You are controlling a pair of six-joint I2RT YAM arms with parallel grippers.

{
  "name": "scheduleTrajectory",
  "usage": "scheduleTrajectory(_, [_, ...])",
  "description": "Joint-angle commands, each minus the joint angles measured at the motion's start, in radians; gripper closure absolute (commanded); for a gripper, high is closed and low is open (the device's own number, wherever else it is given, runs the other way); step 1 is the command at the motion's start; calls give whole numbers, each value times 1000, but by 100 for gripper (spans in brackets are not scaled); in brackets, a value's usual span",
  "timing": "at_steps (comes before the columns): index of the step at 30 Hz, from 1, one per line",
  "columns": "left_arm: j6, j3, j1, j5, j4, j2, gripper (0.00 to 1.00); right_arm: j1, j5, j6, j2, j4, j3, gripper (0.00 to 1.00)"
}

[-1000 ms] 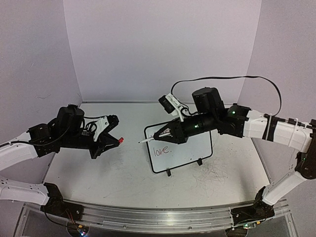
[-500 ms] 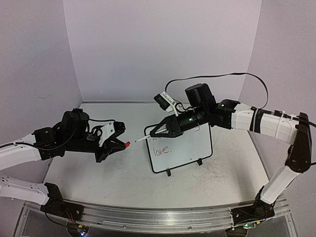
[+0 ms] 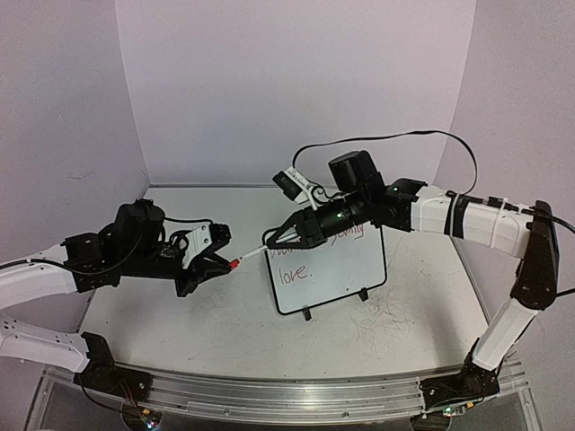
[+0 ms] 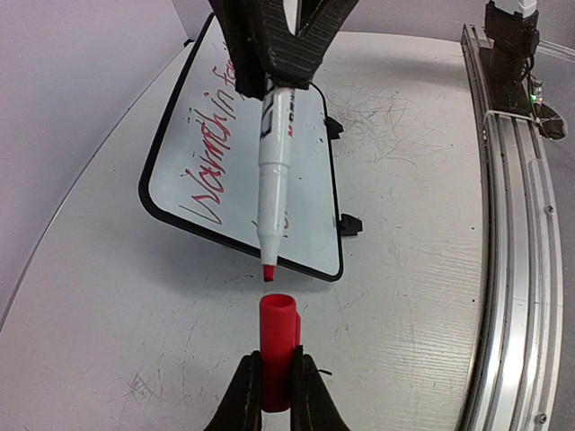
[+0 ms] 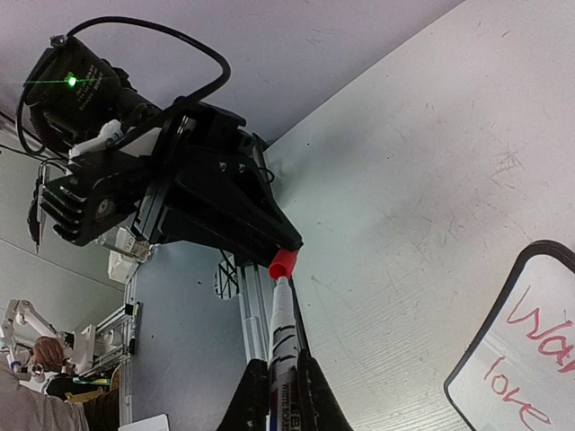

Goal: Write a sentence on the whiteboard
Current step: Insert the whiteboard marker without the cap into the pen cap.

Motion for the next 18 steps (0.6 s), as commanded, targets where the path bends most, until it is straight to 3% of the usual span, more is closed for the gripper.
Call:
scheduleTrajectory(1, [6, -8, -5, 1, 51, 2, 100, 3, -21, 6, 20, 7, 47, 100])
scheduleTrajectory(18, [5, -8, -6, 6, 54, 17, 100, 3, -1, 2, 0, 2, 37, 100])
